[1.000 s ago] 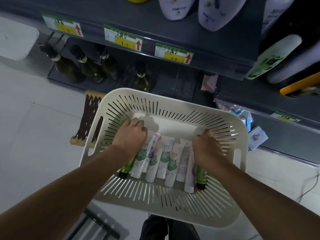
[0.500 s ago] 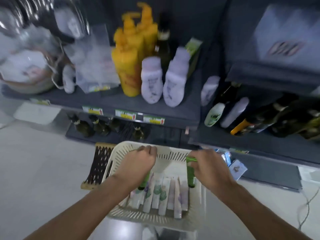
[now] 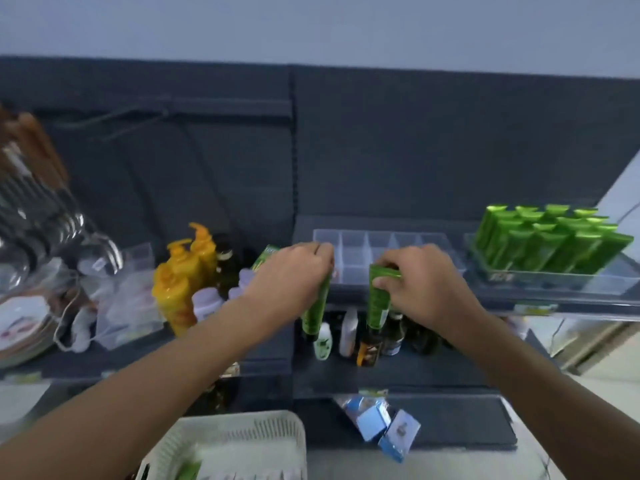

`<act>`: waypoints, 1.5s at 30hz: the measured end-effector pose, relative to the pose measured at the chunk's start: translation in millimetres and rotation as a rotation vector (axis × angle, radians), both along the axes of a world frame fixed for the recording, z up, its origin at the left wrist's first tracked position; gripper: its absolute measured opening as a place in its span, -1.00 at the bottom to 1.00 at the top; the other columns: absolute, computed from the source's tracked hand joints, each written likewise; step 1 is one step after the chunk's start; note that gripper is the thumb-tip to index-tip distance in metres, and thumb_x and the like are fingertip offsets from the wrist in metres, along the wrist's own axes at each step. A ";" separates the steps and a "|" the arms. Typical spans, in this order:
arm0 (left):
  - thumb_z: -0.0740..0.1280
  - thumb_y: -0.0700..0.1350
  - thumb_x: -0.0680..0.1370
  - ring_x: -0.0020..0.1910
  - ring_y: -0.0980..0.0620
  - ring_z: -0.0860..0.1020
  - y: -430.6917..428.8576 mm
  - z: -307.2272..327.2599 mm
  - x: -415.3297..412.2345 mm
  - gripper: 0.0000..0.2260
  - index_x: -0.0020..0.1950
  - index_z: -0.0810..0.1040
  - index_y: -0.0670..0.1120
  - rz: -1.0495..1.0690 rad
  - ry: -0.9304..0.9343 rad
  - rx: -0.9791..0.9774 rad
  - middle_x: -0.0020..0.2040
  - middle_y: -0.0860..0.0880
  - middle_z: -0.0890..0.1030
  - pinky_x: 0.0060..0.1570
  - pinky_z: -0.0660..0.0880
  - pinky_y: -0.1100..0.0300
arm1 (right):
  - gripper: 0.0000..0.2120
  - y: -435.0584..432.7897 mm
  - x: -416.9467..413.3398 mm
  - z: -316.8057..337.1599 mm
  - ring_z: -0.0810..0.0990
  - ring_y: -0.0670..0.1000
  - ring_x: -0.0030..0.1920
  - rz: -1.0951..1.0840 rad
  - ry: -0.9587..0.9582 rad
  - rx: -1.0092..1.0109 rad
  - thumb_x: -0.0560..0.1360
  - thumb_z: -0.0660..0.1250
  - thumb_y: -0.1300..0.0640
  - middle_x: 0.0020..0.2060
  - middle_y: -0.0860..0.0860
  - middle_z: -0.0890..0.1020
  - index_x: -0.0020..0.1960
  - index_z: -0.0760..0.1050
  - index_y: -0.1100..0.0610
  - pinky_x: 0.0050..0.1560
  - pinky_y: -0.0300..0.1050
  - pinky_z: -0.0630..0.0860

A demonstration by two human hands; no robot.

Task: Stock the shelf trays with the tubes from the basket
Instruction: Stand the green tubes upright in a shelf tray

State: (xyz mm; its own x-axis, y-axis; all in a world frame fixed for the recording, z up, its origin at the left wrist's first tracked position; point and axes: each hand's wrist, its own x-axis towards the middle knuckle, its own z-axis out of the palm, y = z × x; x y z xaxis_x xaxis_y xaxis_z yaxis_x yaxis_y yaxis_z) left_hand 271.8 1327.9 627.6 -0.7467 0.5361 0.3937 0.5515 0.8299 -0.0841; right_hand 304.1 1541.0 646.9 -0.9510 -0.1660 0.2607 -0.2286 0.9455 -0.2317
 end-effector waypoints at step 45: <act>0.19 -0.11 0.63 -0.17 -0.11 0.53 632.5 53.2 -193.2 -0.85 -0.12 0.43 0.03 -0.135 -0.433 0.232 -0.09 -0.08 0.55 -0.35 0.41 0.08 | -0.85 568.8 -146.1 46.3 0.58 -0.11 -0.13 -0.087 -0.057 -0.202 0.36 0.53 0.08 -0.28 -0.23 0.62 -0.18 0.60 -0.12 -0.10 -0.13 0.48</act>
State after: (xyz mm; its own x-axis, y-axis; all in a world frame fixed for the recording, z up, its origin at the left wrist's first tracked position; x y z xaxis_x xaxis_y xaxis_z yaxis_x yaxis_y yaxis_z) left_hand 78.5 1960.4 680.8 -0.7979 0.5740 0.1841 0.5986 0.7186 0.3541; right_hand 158.0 2109.7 693.2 -0.9737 -0.0325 0.2257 -0.1291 0.8944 -0.4282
